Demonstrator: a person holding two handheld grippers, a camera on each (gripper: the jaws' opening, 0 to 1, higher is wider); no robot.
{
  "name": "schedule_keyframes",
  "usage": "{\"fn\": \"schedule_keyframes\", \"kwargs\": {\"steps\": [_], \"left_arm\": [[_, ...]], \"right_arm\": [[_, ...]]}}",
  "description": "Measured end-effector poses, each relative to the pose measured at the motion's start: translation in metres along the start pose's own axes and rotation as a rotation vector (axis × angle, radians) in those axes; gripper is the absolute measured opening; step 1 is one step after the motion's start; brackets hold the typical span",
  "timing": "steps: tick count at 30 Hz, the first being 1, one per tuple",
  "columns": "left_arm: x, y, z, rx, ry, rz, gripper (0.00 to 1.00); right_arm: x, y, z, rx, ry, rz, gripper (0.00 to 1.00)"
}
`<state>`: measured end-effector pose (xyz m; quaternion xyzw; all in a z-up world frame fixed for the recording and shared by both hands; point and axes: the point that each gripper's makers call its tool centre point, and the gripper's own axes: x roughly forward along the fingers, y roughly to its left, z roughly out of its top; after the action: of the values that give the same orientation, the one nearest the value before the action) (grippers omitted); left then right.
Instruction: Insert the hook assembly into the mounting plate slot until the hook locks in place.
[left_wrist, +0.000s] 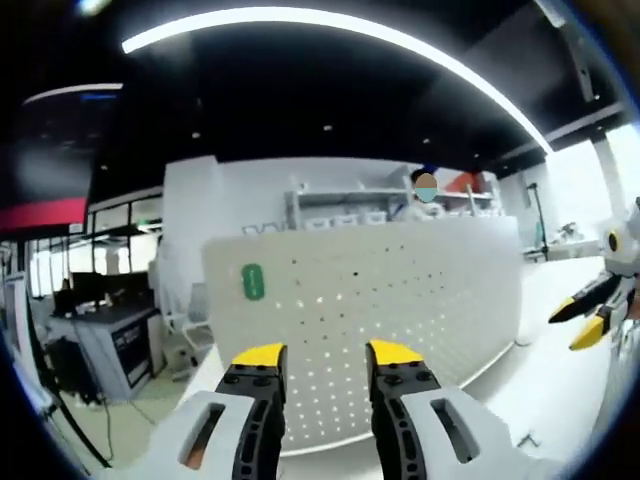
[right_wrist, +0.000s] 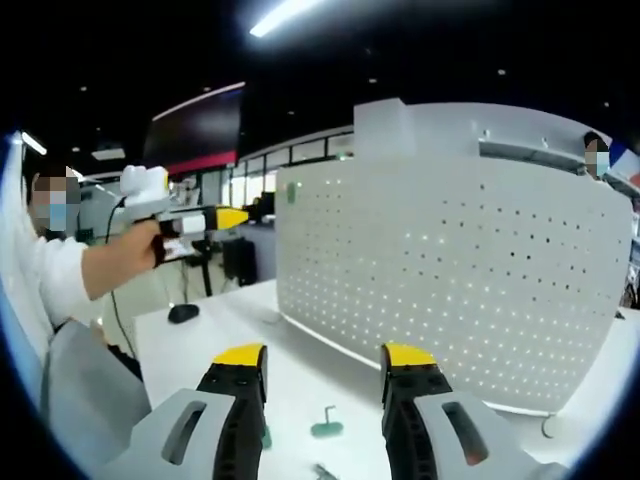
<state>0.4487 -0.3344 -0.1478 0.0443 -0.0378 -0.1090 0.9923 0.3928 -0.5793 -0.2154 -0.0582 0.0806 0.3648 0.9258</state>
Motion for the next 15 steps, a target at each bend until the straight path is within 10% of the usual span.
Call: {"fn": "schedule_keyframes", "kwargs": {"steps": [15], "left_arm": [[-0.034, -0.015, -0.007, -0.037, 0.006, -0.022, 0.33]], "right_arm": [[0.010, 0.003, -0.001, -0.014, 0.012, 0.015, 0.44]]}}
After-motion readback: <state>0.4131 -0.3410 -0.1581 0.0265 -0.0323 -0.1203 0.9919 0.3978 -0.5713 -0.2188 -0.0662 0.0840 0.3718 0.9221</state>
